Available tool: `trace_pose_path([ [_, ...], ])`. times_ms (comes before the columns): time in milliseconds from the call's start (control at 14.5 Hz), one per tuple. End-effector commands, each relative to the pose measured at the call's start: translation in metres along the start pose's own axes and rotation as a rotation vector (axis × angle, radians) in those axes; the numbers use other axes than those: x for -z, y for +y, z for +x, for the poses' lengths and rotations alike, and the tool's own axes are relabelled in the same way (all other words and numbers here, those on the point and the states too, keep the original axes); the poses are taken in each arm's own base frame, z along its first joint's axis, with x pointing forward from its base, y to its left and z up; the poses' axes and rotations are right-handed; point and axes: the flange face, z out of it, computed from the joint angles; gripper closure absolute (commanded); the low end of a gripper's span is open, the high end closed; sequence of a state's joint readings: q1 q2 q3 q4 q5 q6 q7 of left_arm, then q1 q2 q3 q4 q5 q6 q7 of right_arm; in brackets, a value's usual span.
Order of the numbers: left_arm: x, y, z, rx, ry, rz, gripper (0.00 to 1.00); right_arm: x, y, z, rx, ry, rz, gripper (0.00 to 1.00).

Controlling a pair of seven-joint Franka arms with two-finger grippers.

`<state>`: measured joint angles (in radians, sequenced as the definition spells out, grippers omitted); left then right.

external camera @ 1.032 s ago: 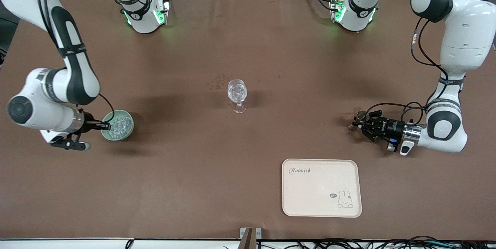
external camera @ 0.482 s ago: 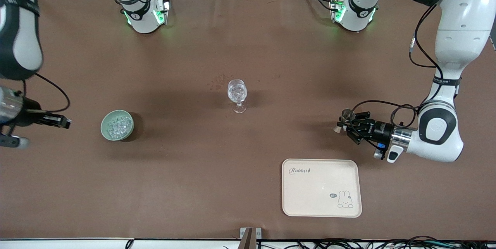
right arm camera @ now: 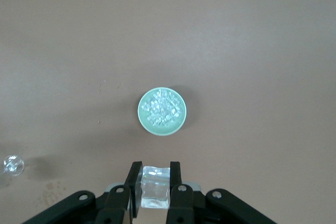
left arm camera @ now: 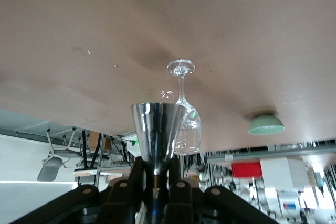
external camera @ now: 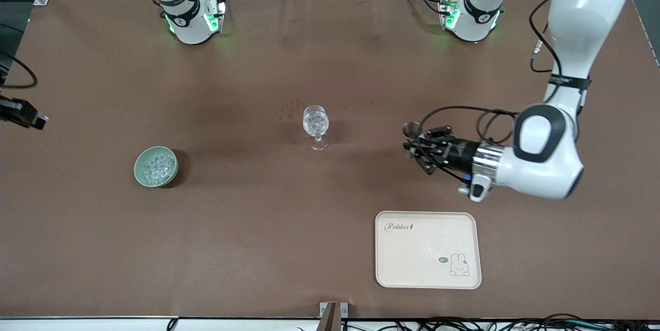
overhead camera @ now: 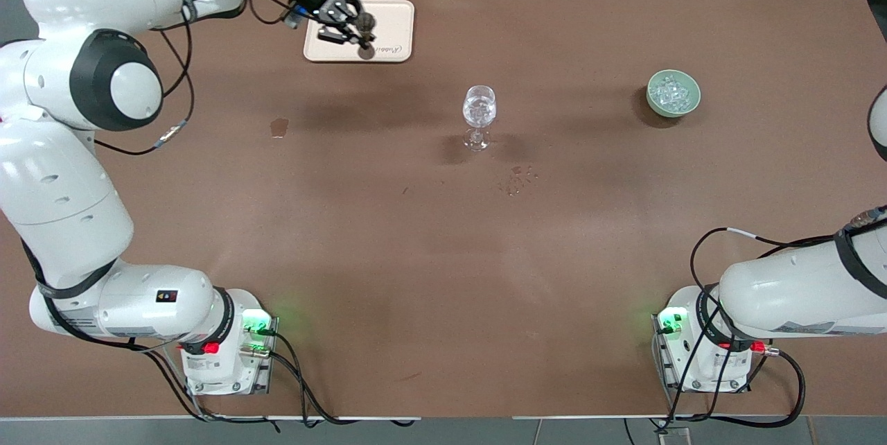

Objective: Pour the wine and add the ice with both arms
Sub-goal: 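Carry the jigger over the wine glass with the left gripper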

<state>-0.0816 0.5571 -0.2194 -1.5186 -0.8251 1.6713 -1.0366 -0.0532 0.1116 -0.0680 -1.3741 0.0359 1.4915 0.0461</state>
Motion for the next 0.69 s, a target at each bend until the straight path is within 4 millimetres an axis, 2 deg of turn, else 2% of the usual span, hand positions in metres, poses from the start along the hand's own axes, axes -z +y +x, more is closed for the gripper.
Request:
trace_pose_path([
  [0,-0.026,-0.001,-0.037,0.079,0.052,-0.003,1.0,0.012,0.005,-0.028,0.001,0.006,-0.002,0.99],
  [206,-0.061,0.009,-0.079,0.154,0.104,-0.011,1.0,0.007,0.006,-0.026,0.0,0.016,0.0,0.99],
  [413,-0.115,0.016,-0.119,0.246,0.27,0.001,1.0,0.003,0.008,-0.029,0.004,0.029,0.002,0.99],
  [619,-0.148,0.015,-0.14,0.304,0.382,0.001,1.0,0.004,0.007,-0.028,0.007,0.031,0.001,0.99],
])
